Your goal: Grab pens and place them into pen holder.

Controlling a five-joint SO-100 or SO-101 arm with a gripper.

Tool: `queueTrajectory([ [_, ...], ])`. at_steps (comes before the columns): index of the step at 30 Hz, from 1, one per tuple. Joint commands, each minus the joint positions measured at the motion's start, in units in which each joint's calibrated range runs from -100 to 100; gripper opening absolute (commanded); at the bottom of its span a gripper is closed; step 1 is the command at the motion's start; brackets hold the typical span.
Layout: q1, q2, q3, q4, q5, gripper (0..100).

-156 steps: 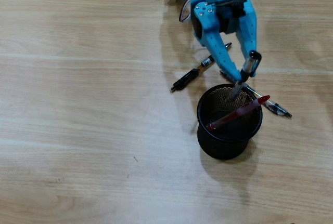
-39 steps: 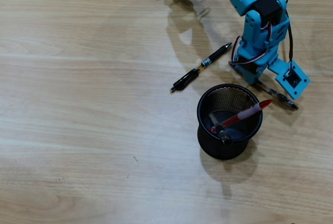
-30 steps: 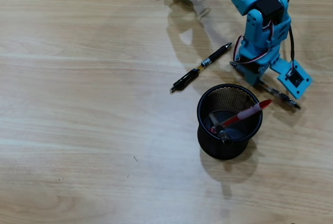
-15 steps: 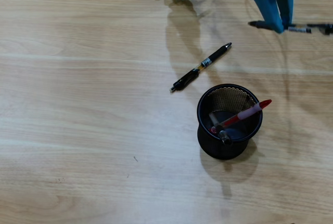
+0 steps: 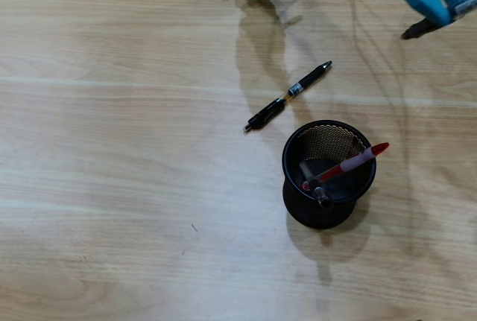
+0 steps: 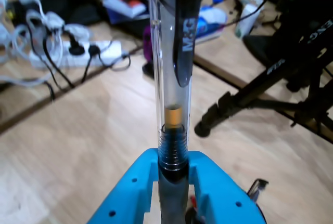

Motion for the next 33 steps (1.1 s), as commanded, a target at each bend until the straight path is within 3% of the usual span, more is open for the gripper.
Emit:
queueTrajectory([
  [1, 2.69, -2.84, 0.55, -7.45, -1.55, 2],
  [6, 5.98, -3.69, 11.68, -19.75, -2.86, 2],
  [9, 7.72, -6.24, 25.70, -34.05, -3.33, 2],
  [15, 11.28, -12.02, 45.98, -49.45, -3.33, 2],
  [22, 16.31, -13.55, 58.46, -58.56, -3.33, 2],
  [33, 18.42, -6.41, 56.56, -62.57, -3.28, 2],
])
